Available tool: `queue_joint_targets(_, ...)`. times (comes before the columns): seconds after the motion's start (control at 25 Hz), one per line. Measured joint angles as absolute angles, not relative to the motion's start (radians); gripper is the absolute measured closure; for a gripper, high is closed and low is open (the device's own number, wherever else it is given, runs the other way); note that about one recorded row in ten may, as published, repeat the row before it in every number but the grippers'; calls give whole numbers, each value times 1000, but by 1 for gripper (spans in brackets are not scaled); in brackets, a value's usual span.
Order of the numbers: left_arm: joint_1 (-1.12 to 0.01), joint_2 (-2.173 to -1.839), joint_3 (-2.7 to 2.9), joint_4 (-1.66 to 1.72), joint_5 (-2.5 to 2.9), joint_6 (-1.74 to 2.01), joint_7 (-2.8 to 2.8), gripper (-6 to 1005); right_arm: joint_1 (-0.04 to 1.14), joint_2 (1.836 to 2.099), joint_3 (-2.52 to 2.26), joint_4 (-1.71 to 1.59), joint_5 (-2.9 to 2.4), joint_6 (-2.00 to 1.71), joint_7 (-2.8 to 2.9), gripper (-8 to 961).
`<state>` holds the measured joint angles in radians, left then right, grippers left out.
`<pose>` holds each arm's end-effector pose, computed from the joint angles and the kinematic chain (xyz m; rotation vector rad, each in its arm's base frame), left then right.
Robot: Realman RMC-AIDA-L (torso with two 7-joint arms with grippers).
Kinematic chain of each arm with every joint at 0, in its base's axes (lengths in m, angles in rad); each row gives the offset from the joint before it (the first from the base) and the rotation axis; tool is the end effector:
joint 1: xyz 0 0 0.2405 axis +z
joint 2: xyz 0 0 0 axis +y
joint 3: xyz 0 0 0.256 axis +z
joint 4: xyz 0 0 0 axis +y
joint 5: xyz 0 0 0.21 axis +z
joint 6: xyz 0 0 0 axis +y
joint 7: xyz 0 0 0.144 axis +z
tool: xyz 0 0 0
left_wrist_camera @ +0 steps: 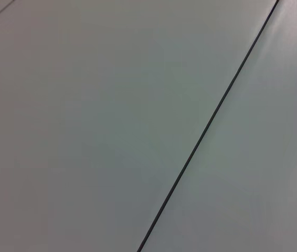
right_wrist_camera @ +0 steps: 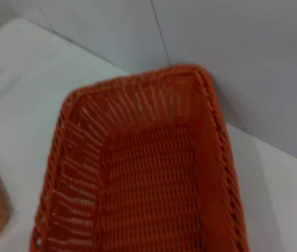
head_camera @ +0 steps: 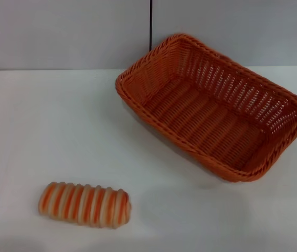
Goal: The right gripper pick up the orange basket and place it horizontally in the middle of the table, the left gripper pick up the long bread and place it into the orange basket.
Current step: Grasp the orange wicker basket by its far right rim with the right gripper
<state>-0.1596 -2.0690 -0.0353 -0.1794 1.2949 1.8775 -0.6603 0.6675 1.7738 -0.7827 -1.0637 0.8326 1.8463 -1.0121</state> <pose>-0.3545 0.1905 0.0470 -1.0718 -0.6237 -1.3216 0.2333 0.3698 0.1572 -2.6935 0.9877 -0.0443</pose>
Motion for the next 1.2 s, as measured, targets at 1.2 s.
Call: queue_joint_targets(1.2, -169, -2071, -35, -195, 1295, 1854, -660, 166, 696, 1863, -786, -855, 744, 1573, -1151, 348)
